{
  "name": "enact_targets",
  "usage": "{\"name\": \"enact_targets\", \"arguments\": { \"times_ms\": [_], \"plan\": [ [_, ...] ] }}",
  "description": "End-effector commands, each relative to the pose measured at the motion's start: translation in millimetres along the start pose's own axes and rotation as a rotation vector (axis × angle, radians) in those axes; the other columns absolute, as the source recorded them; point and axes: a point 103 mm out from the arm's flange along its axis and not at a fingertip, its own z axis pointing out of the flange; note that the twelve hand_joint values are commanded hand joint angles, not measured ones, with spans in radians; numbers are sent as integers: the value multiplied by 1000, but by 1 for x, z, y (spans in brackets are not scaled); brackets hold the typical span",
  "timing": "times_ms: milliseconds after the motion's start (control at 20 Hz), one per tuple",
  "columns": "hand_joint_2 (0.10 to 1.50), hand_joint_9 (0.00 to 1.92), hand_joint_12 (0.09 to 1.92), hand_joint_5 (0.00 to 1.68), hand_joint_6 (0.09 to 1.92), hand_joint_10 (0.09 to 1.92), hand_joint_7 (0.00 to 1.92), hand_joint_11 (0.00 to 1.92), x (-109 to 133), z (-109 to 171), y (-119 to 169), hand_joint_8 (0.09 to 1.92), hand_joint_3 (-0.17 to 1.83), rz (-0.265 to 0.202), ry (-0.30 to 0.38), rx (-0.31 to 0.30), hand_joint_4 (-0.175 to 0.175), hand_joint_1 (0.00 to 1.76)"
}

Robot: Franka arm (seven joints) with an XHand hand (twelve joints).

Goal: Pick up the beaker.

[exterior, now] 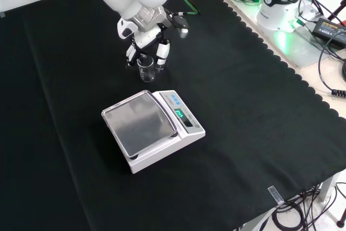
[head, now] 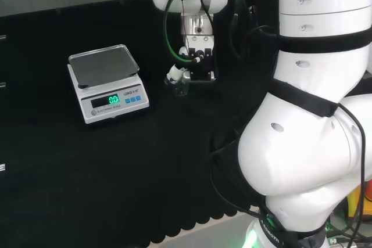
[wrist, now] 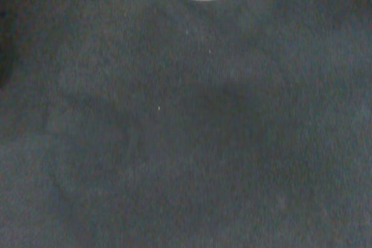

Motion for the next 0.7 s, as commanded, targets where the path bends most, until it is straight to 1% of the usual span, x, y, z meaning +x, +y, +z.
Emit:
{"name": "enact_targets", "arguments": {
  "times_ms": [50, 100, 200, 250, 350, 500, 550, 600, 700],
  "plan": [
    [1023, 1043, 870, 560, 247, 546, 612, 1177, 9, -5, 1, 870, -172, 10, -60, -65, -145, 832],
    [1028, 1113, 804, 568, 357, 487, 647, 1252, 12, -5, 0, 868, -171, 8, -80, -88, -154, 856],
    [1051, 1248, 708, 616, 592, 405, 734, 1392, 16, -5, 0, 867, -174, 13, -89, -105, -169, 915],
    [1064, 1311, 670, 645, 669, 372, 774, 1453, 17, -5, 0, 866, -175, 16, -95, -107, -173, 940],
    [1084, 1409, 610, 705, 736, 310, 838, 1541, 18, -4, -1, 860, -175, 19, -93, -108, -175, 981],
    [1103, 1489, 566, 802, 746, 254, 938, 1626, 19, -5, 2, 845, -175, 39, -104, -106, -175, 1027],
    [1107, 1509, 551, 830, 737, 242, 966, 1654, 18, -6, 1, 834, -175, 24, -100, -114, -175, 1041],
    [1109, 1527, 542, 856, 733, 237, 990, 1678, 16, -7, 1, 828, -175, 20, -99, -122, -175, 1055],
    [1128, 1556, 532, 947, 893, 236, 1029, 1722, 14, -13, -2, 825, -107, 16, -98, -135, -143, 1107]
  ]
}}
